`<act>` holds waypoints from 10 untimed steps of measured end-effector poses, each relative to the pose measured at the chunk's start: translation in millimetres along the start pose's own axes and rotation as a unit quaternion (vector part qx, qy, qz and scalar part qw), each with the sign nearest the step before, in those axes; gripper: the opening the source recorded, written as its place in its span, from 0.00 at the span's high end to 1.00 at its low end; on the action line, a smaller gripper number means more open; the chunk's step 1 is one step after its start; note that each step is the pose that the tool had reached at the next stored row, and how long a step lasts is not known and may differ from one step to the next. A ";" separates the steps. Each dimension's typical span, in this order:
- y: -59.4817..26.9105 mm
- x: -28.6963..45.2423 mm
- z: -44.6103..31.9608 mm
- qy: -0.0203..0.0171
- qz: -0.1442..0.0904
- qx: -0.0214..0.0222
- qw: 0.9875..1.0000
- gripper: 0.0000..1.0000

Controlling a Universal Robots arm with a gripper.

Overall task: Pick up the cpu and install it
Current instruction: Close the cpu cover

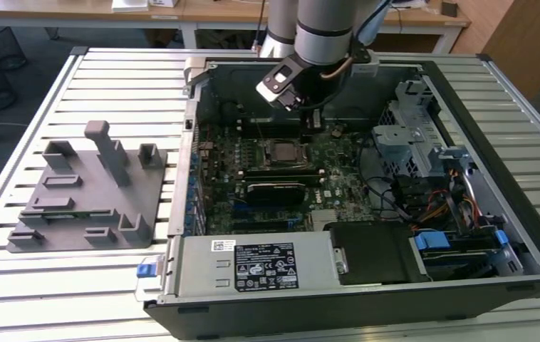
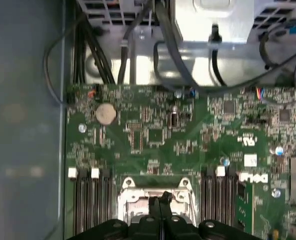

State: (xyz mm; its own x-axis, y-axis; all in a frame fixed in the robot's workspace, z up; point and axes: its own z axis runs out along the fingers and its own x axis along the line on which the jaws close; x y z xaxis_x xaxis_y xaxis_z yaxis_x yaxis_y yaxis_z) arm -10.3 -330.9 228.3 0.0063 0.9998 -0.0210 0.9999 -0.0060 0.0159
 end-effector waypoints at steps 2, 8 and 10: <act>-6.8 0.0 2.0 0.000 0.000 0.000 1.000 0.89; -31.0 -0.1 8.6 0.000 0.000 0.000 1.000 0.89; -38.5 0.0 9.1 0.000 0.000 0.000 1.000 0.89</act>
State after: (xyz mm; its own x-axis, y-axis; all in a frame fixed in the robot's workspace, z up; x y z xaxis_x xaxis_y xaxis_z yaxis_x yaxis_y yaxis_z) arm -48.7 -330.8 218.6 0.0064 0.9998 -0.0210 0.9999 -0.0061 0.0159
